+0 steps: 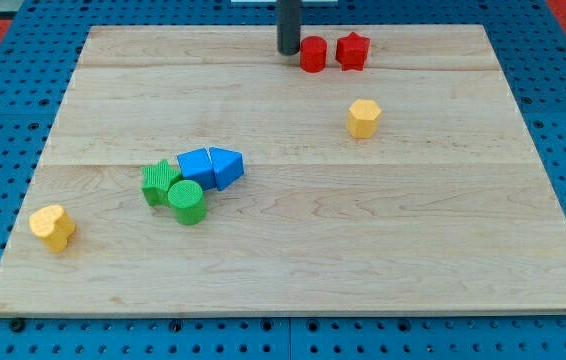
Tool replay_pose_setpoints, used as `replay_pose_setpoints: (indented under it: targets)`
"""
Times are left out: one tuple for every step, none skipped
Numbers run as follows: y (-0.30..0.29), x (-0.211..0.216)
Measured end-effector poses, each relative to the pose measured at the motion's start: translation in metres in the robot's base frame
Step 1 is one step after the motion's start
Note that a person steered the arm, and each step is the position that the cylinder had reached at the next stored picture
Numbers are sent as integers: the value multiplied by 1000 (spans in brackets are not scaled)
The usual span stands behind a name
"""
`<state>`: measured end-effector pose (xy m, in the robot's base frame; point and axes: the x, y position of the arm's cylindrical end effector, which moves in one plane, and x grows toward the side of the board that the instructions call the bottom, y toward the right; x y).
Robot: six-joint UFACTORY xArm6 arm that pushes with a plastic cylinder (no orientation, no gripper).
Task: Push the yellow hexagon into the red star
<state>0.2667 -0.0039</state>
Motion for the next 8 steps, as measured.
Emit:
replay_pose_setpoints:
  targets:
    - [46,92]
    - [56,141]
    - [107,159]
    - [151,172]
    - [113,152]
    - [82,98]
    - [59,78]
    - [60,78]
